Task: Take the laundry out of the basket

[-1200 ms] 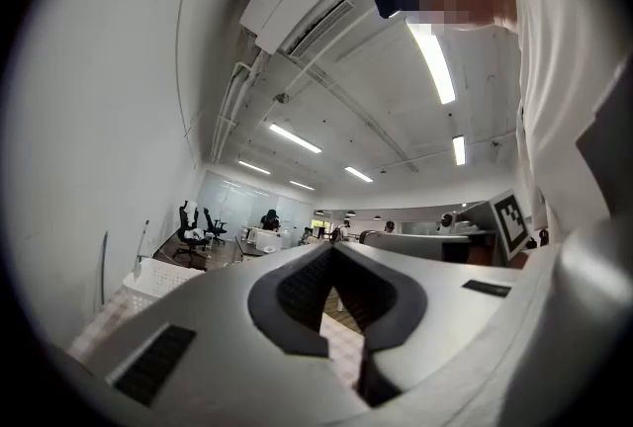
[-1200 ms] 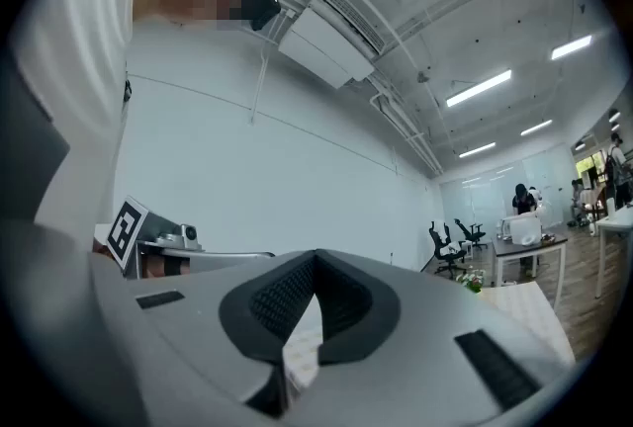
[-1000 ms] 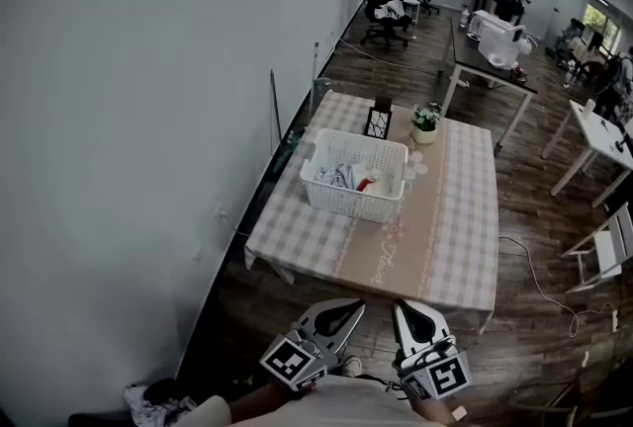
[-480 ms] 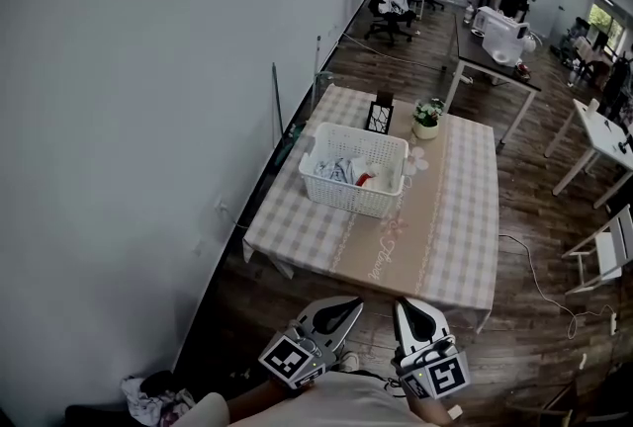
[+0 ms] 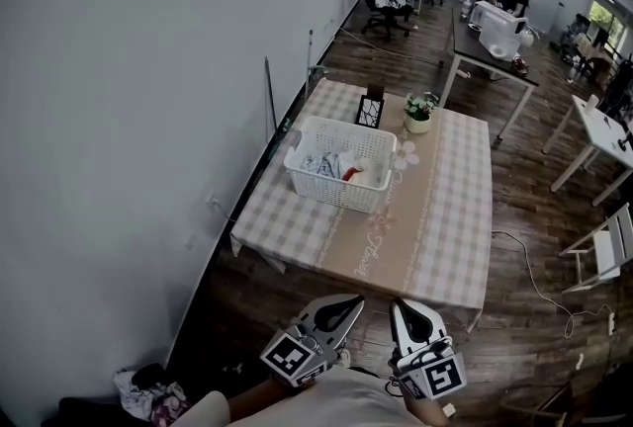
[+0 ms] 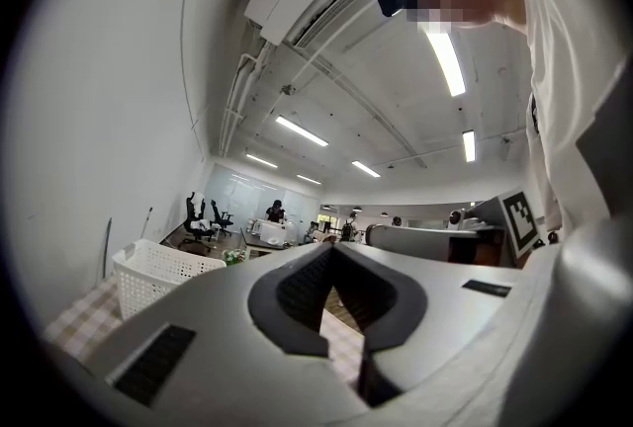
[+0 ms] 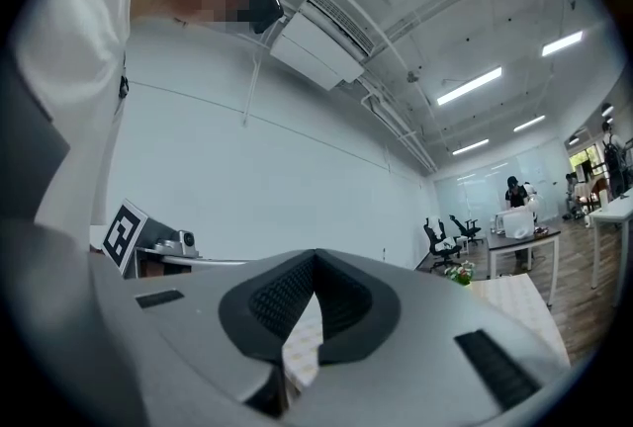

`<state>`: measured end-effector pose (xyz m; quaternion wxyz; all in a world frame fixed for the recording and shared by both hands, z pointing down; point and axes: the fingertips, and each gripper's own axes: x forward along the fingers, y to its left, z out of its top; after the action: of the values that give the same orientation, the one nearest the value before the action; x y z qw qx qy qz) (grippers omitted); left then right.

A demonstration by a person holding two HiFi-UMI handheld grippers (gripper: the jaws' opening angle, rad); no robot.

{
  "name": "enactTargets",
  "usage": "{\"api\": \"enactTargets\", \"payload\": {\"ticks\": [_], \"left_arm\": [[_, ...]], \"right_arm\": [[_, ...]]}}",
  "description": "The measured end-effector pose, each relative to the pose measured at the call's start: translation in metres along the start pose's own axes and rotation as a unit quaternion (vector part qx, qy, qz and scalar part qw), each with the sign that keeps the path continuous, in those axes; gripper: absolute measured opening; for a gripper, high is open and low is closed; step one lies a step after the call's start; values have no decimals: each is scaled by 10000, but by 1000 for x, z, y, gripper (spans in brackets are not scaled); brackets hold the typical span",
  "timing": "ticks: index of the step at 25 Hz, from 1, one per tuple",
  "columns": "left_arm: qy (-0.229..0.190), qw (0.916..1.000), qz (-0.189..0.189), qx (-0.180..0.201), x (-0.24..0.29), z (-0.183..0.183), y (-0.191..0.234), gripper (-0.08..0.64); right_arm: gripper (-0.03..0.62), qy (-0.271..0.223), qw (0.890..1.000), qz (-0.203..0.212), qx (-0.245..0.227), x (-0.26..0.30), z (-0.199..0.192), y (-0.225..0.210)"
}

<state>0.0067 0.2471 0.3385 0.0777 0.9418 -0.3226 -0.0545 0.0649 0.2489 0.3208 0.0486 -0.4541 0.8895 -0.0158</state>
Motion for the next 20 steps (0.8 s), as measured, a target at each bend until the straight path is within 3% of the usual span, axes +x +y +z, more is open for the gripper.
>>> {"api": "enactTargets", "payload": {"ticks": [9, 12, 16, 20], "left_arm": [[46, 10000, 79, 16, 12, -10, 12, 5], [-27, 9999, 96, 89, 13, -15, 31, 5], [83, 9999, 36, -98, 24, -13, 57, 5], [-121, 9998, -66, 123, 42, -5, 99, 5]], "right_arm": [[5, 117, 9998, 39, 159, 11, -17, -15], [5, 145, 9998, 44, 150, 26, -21, -18], [5, 218, 9997, 29, 92, 54, -24, -25], [5, 258, 9997, -18, -1, 93, -26, -40]]}}
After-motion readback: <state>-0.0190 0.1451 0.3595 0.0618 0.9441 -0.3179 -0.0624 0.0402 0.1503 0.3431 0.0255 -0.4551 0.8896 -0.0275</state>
